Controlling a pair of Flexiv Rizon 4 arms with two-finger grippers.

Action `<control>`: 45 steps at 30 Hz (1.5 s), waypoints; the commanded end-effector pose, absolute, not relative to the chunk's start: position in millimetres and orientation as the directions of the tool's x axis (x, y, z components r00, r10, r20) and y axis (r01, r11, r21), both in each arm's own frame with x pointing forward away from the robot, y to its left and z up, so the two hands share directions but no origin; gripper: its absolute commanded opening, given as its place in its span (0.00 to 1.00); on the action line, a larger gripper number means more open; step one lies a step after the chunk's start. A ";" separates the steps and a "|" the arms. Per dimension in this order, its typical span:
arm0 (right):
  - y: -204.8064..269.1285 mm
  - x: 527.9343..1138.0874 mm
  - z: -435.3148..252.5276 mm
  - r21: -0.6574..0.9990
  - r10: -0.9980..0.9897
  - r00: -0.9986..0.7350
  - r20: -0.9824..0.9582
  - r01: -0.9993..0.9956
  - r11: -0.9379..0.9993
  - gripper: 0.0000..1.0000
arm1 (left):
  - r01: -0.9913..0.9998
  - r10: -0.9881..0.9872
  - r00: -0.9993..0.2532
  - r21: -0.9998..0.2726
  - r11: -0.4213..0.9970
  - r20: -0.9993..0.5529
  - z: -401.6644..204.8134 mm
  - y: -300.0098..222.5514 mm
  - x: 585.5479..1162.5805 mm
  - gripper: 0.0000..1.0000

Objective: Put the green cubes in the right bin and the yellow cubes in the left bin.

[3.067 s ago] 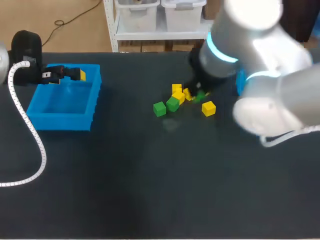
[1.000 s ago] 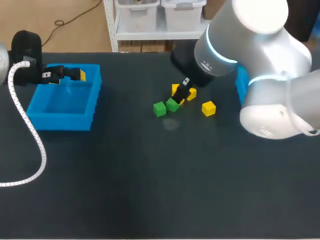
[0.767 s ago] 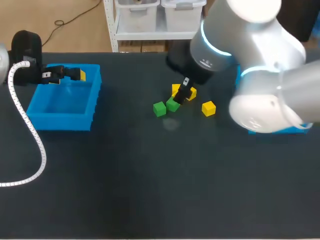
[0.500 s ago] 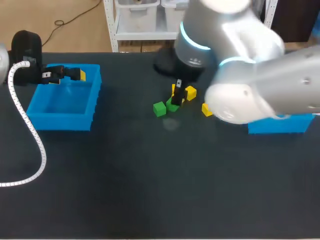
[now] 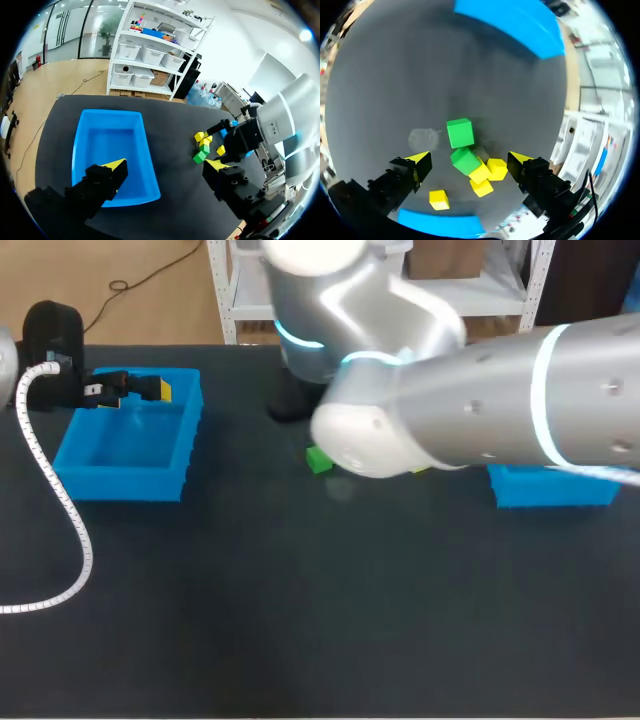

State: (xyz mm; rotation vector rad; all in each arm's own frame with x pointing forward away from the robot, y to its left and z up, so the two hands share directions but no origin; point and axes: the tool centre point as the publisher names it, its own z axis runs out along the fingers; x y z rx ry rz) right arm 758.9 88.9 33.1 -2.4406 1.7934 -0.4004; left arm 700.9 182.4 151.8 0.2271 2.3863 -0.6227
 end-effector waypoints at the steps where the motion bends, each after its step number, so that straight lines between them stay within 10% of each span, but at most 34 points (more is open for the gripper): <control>1: 94.9 759.5 28.4 0.310 -0.487 0.791 0.372 -0.600 -0.737 1.00 | 0.321 0.001 -0.767 -0.382 0.867 -0.641 149.9 184.5 700.2 1.00; 45: 96.0 753.3 5.2 0.001 -0.857 0.509 0.077 -0.860 -0.510 1.00 | 0.321 0.001 -0.767 -0.382 0.867 -0.641 149.9 184.5 700.2 1.00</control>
